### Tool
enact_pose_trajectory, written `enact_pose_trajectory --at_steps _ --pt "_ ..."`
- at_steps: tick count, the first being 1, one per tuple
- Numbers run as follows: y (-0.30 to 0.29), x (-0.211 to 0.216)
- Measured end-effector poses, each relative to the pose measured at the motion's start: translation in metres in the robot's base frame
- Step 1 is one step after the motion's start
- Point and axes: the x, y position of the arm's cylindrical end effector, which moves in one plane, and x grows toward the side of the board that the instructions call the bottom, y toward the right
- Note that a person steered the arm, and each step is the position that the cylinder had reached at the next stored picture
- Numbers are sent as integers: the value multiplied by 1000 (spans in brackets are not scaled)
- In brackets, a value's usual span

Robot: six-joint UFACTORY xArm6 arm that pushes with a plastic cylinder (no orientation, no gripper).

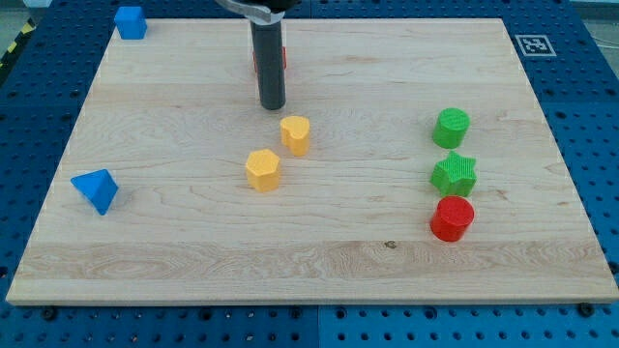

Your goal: Move the red star to the top center of the board

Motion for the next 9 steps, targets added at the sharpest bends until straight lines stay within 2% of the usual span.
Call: enact_pose_trajectory --at_steps 2,3,9 --pt "-50 0" --pt "-56 -8" --pt "-18 -56"
